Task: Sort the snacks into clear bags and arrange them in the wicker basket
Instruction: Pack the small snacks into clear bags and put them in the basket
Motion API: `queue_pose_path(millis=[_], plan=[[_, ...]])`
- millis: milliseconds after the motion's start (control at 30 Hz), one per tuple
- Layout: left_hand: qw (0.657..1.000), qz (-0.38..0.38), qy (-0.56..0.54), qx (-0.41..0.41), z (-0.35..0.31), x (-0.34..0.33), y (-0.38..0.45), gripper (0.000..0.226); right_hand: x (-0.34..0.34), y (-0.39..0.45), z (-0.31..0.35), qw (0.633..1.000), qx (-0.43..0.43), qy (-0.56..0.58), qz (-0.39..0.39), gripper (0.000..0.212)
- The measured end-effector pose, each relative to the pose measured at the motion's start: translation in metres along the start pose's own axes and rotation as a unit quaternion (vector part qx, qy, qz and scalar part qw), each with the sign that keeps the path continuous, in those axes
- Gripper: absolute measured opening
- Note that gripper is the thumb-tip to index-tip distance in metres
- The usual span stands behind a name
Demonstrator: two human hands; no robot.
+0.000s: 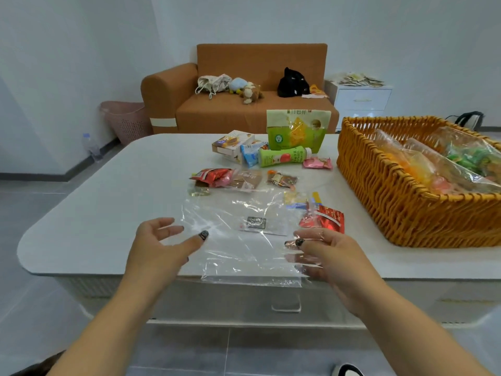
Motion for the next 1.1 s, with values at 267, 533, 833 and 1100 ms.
queue_pose_path(millis=[267, 533, 833, 1100], plan=[[0.976, 0.020, 0.167, -0.135, -0.004, -0.027, -0.007, 0.071, 0.035, 0.007, 0.011, 0.984, 0.095, -0.098, -0.111, 0.015], [0.956, 0.042, 0.167, -0.236, -0.020, -0.056, -0.027, 0.065, 0.041, -0.006, 0.047, 0.948, 0.247, -0.108, -0.170, 0.031], [0.820, 0.156, 0.261, -0.484, -0.027, -0.115, -0.077, 0.078, 0.011, -0.003, 0.039, 0.983, 0.123, 0.084, -0.106, 0.016], [0.917, 0.023, 0.146, -0.371, -0.051, -0.077, -0.041, 0.040, -0.038, -0.020, 0.060, 0.938, 0.299, -0.171, 0.049, 0.038]])
Point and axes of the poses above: each hand's wrist, its own y-axis towards the middle knuckle, its own x-axis out of the back of the hand, z = x × y, the point moved 8 cm from there along y, towards the middle knuckle, and after that the axes turned 11 degrees about -z, right-handed, at the moved point
